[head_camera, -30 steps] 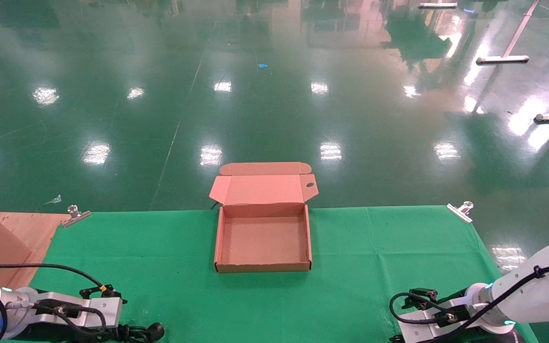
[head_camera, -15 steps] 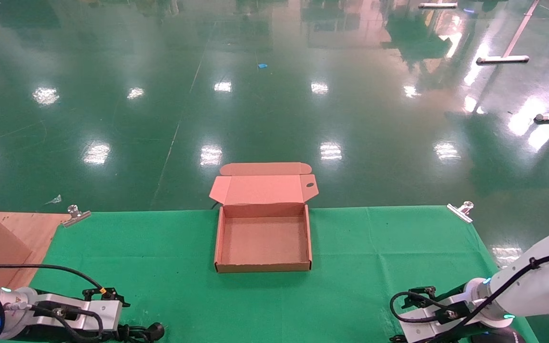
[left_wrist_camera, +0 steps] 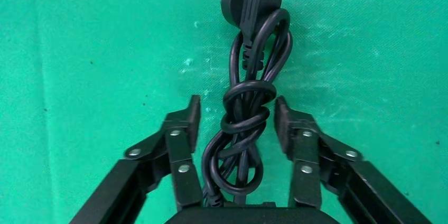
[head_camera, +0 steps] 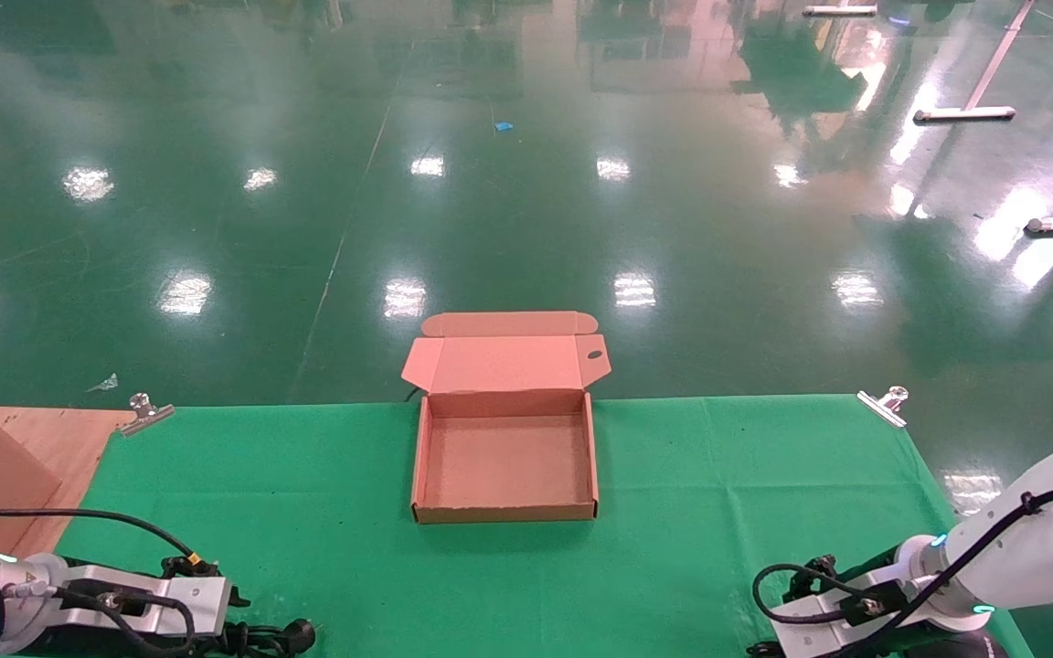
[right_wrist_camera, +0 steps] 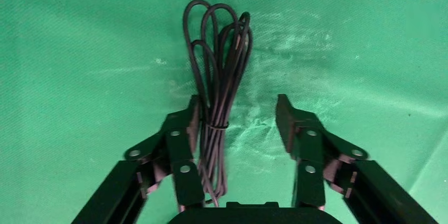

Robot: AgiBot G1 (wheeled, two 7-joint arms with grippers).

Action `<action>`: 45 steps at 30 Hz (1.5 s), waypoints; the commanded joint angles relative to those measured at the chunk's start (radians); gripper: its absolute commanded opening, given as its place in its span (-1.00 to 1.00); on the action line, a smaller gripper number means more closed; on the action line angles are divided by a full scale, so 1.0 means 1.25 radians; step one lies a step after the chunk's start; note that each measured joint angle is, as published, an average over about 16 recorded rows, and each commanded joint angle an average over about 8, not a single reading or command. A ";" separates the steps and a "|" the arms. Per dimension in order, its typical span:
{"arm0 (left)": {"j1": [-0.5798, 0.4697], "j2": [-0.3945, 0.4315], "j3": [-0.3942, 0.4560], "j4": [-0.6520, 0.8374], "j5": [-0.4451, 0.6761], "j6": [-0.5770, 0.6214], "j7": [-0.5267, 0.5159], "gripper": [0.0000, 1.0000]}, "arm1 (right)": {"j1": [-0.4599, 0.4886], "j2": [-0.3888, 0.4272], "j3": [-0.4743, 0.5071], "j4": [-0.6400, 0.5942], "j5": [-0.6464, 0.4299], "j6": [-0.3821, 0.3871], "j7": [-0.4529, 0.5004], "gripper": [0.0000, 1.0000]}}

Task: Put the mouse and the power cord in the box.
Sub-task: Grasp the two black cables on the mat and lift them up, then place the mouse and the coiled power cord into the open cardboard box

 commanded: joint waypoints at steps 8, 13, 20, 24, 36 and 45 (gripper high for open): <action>0.000 0.000 -0.003 0.006 -0.004 -0.001 -0.002 -1.00 | -0.003 0.006 -0.001 0.014 0.000 -0.008 0.007 -1.00; -0.007 -0.003 -0.005 0.004 -0.007 0.014 0.000 -1.00 | -0.003 0.010 0.000 0.023 0.001 -0.012 0.013 -1.00; -0.042 -0.011 -0.009 -0.007 -0.013 0.057 0.010 -1.00 | -0.007 0.023 0.009 0.052 0.016 -0.026 0.026 -1.00; -0.075 -0.015 -0.009 -0.019 -0.014 0.087 0.020 -1.00 | 0.004 0.041 0.024 0.089 0.039 -0.046 0.036 -1.00; -0.201 -0.013 -0.010 -0.059 -0.015 0.162 0.026 -1.00 | 0.093 0.078 0.061 0.261 0.082 -0.125 0.119 -1.00; -0.305 0.008 -0.012 -0.087 -0.017 0.223 0.002 -1.00 | 0.186 0.064 0.073 0.343 0.090 -0.183 0.181 -1.00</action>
